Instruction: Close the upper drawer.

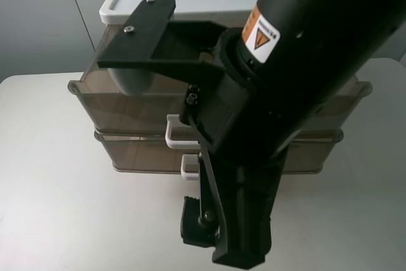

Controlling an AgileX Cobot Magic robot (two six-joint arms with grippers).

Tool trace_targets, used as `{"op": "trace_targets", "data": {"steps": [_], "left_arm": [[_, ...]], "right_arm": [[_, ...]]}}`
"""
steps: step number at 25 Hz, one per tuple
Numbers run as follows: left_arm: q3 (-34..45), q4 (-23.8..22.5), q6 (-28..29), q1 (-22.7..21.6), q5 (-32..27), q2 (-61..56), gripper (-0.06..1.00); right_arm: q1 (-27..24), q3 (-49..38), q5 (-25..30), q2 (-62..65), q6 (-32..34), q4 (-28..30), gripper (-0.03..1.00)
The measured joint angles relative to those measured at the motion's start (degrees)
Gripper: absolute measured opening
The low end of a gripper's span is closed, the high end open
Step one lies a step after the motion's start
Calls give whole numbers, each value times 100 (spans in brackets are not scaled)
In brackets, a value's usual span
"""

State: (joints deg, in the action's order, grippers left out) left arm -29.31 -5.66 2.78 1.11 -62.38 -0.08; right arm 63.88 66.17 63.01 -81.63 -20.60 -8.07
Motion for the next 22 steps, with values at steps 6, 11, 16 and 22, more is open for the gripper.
{"op": "trace_targets", "data": {"steps": [6, 11, 16, 22], "left_arm": [[0, 0, -12, 0, 0, 0, 74], [0, 0, -12, 0, 0, 0, 74], [0, 0, -12, 0, 0, 0, 74], [0, 0, -12, 0, 0, 0, 74]], "right_arm": [[36, 0, 29, -60, 0, 300, 70], [34, 3, -30, -65, 0, 807, 70], [37, 3, -95, -65, 0, 868, 70], [37, 3, -95, -65, 0, 1043, 70]]}}
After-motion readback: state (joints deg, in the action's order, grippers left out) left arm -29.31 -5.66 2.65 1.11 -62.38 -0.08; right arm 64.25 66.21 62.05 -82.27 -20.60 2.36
